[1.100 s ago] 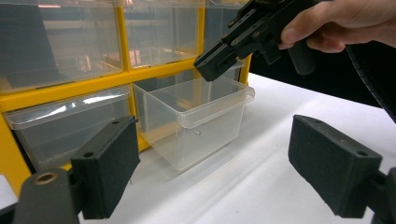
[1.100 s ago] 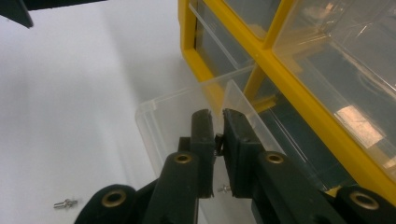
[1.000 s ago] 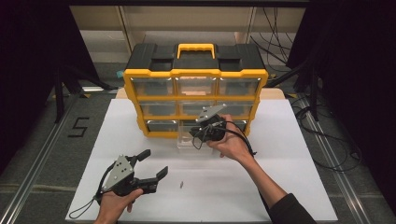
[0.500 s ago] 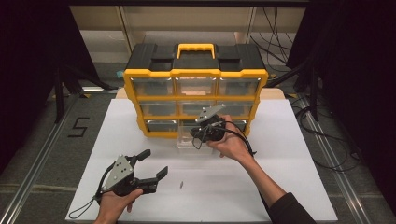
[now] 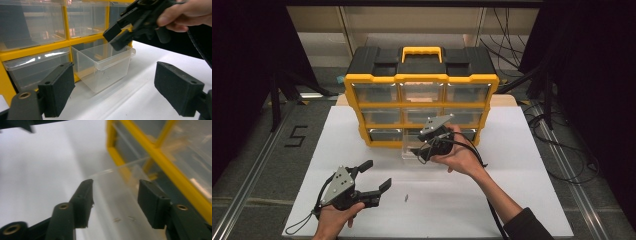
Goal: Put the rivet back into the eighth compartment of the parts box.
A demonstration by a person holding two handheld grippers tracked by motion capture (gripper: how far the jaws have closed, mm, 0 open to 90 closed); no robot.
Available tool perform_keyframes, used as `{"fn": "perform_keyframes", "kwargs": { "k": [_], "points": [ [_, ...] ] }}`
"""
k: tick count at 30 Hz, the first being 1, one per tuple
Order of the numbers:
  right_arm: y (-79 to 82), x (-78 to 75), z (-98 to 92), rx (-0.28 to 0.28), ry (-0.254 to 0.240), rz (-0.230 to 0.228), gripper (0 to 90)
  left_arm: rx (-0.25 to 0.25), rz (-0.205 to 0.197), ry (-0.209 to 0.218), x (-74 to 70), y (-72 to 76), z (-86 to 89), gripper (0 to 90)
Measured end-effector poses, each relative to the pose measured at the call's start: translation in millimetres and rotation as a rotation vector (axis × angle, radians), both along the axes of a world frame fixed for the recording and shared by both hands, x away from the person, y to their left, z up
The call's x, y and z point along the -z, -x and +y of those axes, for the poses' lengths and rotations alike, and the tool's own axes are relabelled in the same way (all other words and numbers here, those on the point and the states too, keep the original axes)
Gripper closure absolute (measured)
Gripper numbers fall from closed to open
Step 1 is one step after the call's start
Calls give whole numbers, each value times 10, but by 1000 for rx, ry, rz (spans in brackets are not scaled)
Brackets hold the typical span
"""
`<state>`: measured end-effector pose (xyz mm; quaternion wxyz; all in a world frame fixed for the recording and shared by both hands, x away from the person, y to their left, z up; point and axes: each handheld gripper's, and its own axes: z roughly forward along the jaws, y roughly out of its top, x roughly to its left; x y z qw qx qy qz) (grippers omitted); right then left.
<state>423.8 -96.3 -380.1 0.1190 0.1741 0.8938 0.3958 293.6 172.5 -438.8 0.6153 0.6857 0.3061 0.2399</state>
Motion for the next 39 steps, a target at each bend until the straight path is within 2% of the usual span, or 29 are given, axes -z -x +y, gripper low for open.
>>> {"fn": "perform_keyframes", "kwargs": {
  "k": [6, 7, 10, 19, 23, 25, 28, 30, 32, 34, 35, 39],
  "points": [
    [240, -25, 71, -79, 33, 0, 409, 1, -5, -5, -6, 2, 0, 166],
    [277, -18, 89, -87, 36, -5, 406, 7, -5, 7, -1, -1, -4, 166],
    [358, 23, 132, -127, 70, 7, 400, 2, -2, -5, -8, 2, 8, 166],
    [472, 132, 132, -155, 115, 36, 363, -4, -9, -4, -11, -2, 13, 166],
    [554, 181, 167, -186, 137, 45, 351, -7, -13, 4, -17, 1, 16, 165],
    [578, 217, 198, -200, 142, 59, 352, -8, -16, 2, -17, -1, 19, 166],
    [599, 330, 261, -227, 175, 81, 352, -5, -20, 0, -22, 3, 19, 166],
    [601, 397, 287, -229, 197, 95, 353, -7, -18, 2, -23, 4, 20, 166],
    [598, 478, 308, -227, 210, 130, 359, -10, -15, 3, -21, 3, 21, 166],
    [589, 514, 316, -224, 225, 136, 357, -2, -14, 21, -15, 1, 12, 165],
    [584, 530, 321, -219, 236, 142, 357, -8, -16, 5, -22, 4, 20, 166],
    [572, 582, 339, -217, 239, 157, 359, -5, -20, 10, -19, 0, 16, 166]
  ]
}}
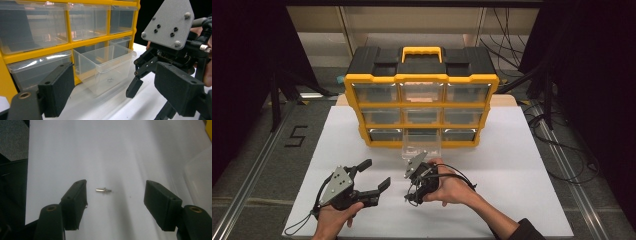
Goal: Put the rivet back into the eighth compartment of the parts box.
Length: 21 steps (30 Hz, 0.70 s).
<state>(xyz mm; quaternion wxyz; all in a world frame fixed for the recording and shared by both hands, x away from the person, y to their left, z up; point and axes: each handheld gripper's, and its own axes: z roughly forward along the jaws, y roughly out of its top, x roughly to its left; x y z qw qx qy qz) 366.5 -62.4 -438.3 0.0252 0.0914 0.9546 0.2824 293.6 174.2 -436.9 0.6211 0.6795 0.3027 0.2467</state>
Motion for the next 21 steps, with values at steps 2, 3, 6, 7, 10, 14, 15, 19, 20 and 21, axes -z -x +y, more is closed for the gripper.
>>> {"fn": "perform_keyframes", "kwargs": {
  "k": [2, 3, 6, 7, 10, 14, 15, 19, 20, 21],
  "points": [
    [3, 24, 9, -2, 10, 6, 359, -2, -3, -9, -4, 0, 4, 165],
    [6, 45, 18, 0, 14, 5, 360, -2, -3, -9, -3, -1, 3, 166],
    [10, 93, 45, -7, 25, 9, 363, -2, -4, -10, -4, 0, 3, 166],
    [16, 104, 57, -6, 29, 15, 365, 1, -9, -7, -3, -5, 3, 165],
    [31, 143, 95, -7, 42, 28, 381, -4, -1, -7, -5, 1, 6, 165],
    [42, 185, 134, -6, 49, 32, 393, -4, -2, -5, -8, 4, 7, 165],
    [41, 202, 143, -9, 47, 27, 393, -4, -1, -5, -9, 4, 8, 165],
    [45, 238, 166, -12, 59, 35, 399, -4, -3, -5, -10, 3, 8, 165],
    [48, 244, 172, -4, 62, 38, 401, -4, -3, -5, -10, 4, 7, 165],
    [47, 253, 179, -9, 60, 43, 405, -4, -3, -4, -11, 4, 6, 165]
  ]
}}
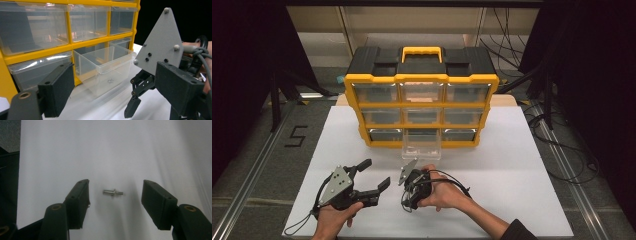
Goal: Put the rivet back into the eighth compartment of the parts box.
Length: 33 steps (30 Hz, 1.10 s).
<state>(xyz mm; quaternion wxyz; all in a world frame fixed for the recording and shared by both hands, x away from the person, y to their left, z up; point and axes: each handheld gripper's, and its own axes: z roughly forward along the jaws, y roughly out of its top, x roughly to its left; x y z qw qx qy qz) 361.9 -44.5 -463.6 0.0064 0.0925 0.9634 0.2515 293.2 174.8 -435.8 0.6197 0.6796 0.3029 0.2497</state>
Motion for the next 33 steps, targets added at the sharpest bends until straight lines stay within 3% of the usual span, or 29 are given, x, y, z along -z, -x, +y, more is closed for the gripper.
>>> {"fn": "perform_keyframes", "kwargs": {
  "k": [11, 13, 15, 18, 19, 21, 23, 31, 32, 33],
  "points": [
    [10, 62, 31, -16, 14, 4, 483, 0, -4, -1, -5, -1, 7, 165],
    [13, 69, 37, -20, 20, 9, 516, 0, -6, -4, -5, -3, 9, 165],
    [9, 74, 33, -20, 60, -1, 540, 0, -5, -1, -5, -1, 7, 165],
    [-7, 82, 36, -33, 47, -22, 590, 0, -1, 0, -2, 1, 1, 165],
    [10, 82, 39, -11, 33, 2, 609, 0, -1, -1, -1, 0, 1, 165],
    [6, 82, 40, -21, 33, -9, 647, 1, -2, -4, 0, -2, -1, 165],
    [6, 74, 33, -29, 60, -23, 704, 1, 0, -3, 1, 0, -3, 165],
    [-2, 67, 33, -21, 58, -11, 708, 1, 0, -3, 1, -1, 0, 165],
    [-17, 70, 31, -34, 48, -22, 709, 0, 0, -3, 0, -2, 1, 165],
    [-7, 66, 33, -19, 30, -3, 709, -1, 0, -3, 0, -3, 4, 165]
  ]
}}
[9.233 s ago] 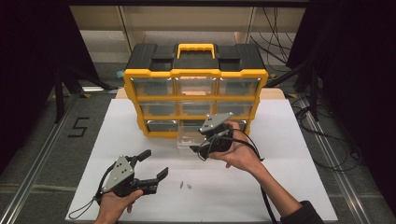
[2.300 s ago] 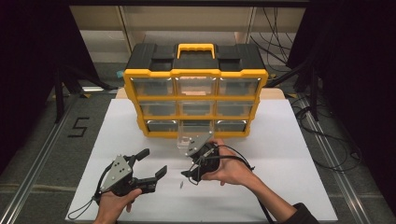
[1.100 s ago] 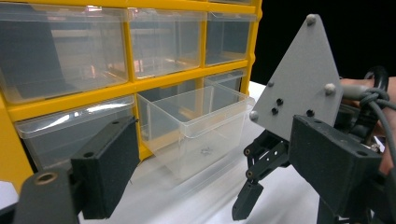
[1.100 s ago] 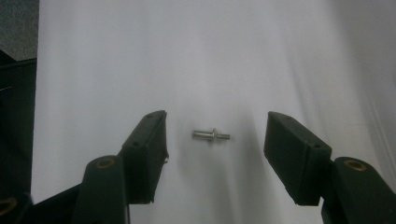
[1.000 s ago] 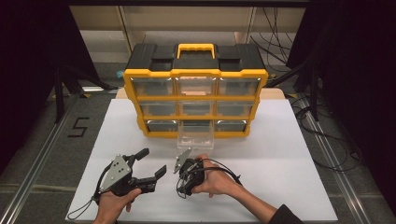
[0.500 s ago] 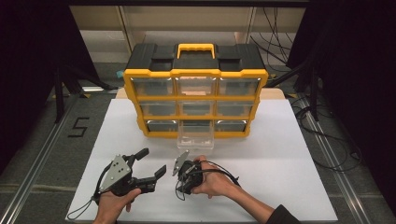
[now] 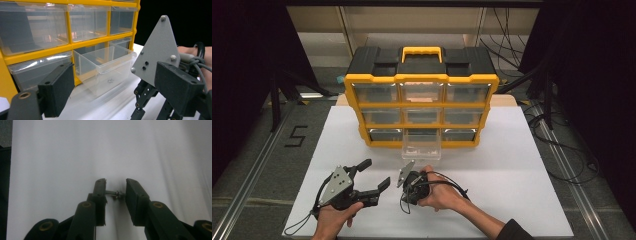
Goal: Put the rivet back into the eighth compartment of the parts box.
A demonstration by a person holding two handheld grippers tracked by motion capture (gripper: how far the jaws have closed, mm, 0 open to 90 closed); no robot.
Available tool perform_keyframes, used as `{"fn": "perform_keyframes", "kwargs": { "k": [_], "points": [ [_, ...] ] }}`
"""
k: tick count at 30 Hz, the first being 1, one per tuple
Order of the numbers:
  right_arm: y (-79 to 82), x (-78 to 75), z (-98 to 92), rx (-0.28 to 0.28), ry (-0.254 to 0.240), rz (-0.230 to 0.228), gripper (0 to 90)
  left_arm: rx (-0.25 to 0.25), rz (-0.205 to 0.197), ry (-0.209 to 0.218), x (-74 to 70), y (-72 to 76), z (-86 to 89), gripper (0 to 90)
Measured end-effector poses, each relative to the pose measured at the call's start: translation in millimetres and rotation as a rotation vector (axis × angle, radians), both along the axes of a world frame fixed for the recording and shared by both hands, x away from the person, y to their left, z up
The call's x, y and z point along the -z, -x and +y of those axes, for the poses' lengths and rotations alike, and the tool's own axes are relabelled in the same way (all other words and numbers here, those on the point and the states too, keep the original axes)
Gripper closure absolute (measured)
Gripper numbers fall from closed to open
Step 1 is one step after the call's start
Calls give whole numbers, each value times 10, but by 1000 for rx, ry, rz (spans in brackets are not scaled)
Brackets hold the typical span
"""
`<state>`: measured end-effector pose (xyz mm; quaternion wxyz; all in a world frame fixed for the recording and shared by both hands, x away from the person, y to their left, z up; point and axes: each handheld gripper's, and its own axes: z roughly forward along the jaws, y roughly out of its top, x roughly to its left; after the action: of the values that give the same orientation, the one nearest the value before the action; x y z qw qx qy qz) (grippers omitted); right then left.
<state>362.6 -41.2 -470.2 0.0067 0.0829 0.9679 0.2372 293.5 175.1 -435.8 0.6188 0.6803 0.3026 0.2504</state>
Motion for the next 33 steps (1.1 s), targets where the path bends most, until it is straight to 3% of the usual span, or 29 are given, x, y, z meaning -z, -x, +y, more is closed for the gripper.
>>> {"fn": "perform_keyframes", "kwargs": {
  "k": [2, 3, 12, 19, 25, 33],
  "points": [
    [-40, -19, -27, -15, 2, -38, 708, 0, 1, 3, 0, 0, -1, 165],
    [-32, -53, -33, 9, -20, -10, 709, 0, -1, 0, 0, -1, 1, 165],
    [-133, -294, -162, 47, -102, -52, 709, 0, -3, 0, -1, 1, -2, 165],
    [-197, -512, -276, 88, -150, -112, 709, 0, -2, 1, -2, 1, -1, 165],
    [-226, -682, -358, 111, -197, -137, 709, 1, -2, 0, -1, 2, -3, 165],
    [-229, -798, -393, 120, -232, -155, 709, 1, -1, 0, 0, 1, -4, 165]
  ]
}}
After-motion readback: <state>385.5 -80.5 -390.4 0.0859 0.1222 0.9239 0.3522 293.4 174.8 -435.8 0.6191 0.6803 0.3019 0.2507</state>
